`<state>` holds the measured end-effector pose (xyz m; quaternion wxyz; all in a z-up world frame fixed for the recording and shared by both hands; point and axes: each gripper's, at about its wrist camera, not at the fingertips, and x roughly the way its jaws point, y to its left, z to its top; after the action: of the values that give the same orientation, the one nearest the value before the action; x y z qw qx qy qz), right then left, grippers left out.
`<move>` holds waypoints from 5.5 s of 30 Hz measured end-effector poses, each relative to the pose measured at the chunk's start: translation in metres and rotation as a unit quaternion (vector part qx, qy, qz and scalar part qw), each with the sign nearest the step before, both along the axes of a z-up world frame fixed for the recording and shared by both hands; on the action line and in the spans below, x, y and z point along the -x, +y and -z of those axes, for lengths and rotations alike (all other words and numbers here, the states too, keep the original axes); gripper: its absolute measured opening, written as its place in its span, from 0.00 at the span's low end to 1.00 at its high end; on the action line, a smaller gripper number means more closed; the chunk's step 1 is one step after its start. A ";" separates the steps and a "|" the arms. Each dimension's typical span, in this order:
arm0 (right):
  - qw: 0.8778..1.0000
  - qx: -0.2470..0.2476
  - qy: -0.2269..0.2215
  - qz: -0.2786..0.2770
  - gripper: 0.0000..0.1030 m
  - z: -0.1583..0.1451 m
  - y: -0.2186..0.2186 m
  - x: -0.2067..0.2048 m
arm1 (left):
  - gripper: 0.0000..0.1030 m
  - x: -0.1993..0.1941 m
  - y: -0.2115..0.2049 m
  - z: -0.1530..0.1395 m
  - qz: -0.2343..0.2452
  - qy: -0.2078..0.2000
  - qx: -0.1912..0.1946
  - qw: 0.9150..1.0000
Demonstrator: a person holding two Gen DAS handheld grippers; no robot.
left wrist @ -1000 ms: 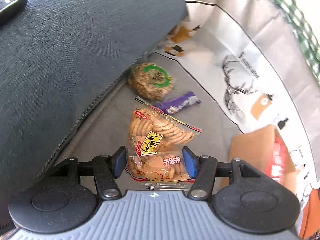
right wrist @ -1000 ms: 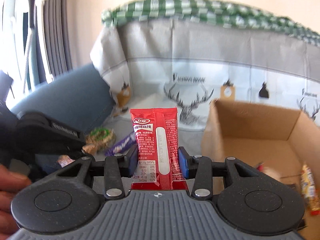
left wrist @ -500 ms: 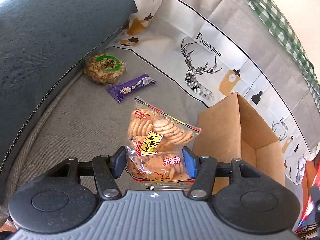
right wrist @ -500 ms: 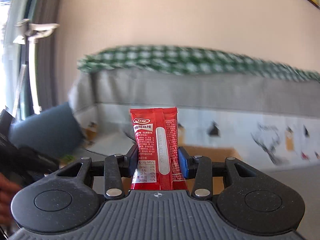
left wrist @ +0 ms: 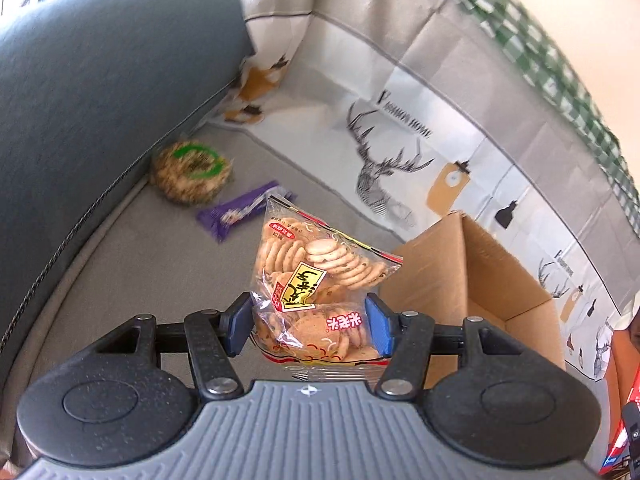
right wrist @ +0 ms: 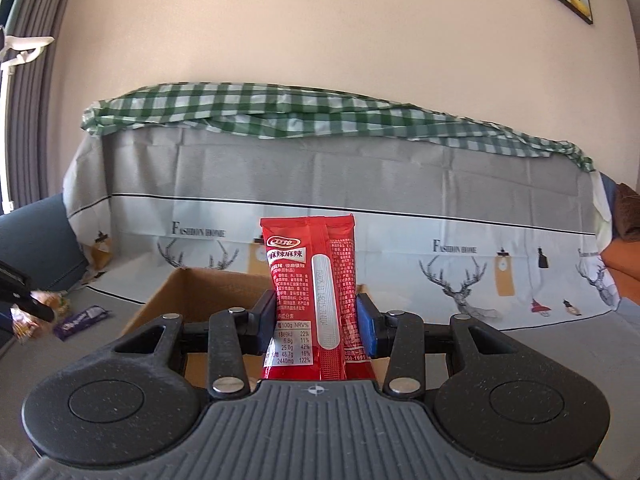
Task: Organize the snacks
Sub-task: 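Lift the red biscuit pack with the right gripper while the left lifts the cracker bag toward the box, then open the right gripper over the box while the left gripper releases the cracker bag inside, then move both grippers back from the box to the remaining snacks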
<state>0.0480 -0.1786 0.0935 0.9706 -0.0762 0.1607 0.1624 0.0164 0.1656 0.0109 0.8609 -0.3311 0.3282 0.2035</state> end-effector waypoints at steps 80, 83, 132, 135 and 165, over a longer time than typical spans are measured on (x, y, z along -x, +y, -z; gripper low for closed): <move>0.999 0.011 0.013 0.033 0.43 0.007 -0.025 -0.010 | 0.62 -0.041 -0.126 -0.037 0.222 -0.201 -0.063 0.952; 0.999 0.011 0.013 0.033 0.43 0.007 -0.024 -0.010 | 0.62 -0.040 -0.126 -0.037 0.223 -0.202 -0.063 0.952; 1.000 0.001 -0.005 0.027 0.61 0.002 -0.008 -0.003 | 0.44 -0.008 -0.118 -0.050 0.231 -0.193 -0.136 0.944; 1.000 -0.010 0.002 0.017 0.42 0.001 0.000 0.000 | 0.34 0.003 -0.110 -0.055 0.227 -0.183 -0.160 0.943; 0.978 -0.035 0.062 -0.197 0.16 0.023 0.192 0.048 | 0.21 0.041 0.085 -0.023 -0.053 -0.034 -0.089 0.994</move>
<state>-0.0003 0.0137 0.0703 0.9099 -0.0625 0.1965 0.3599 -0.0242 0.2505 0.0338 0.8856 -0.2767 0.2614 0.2661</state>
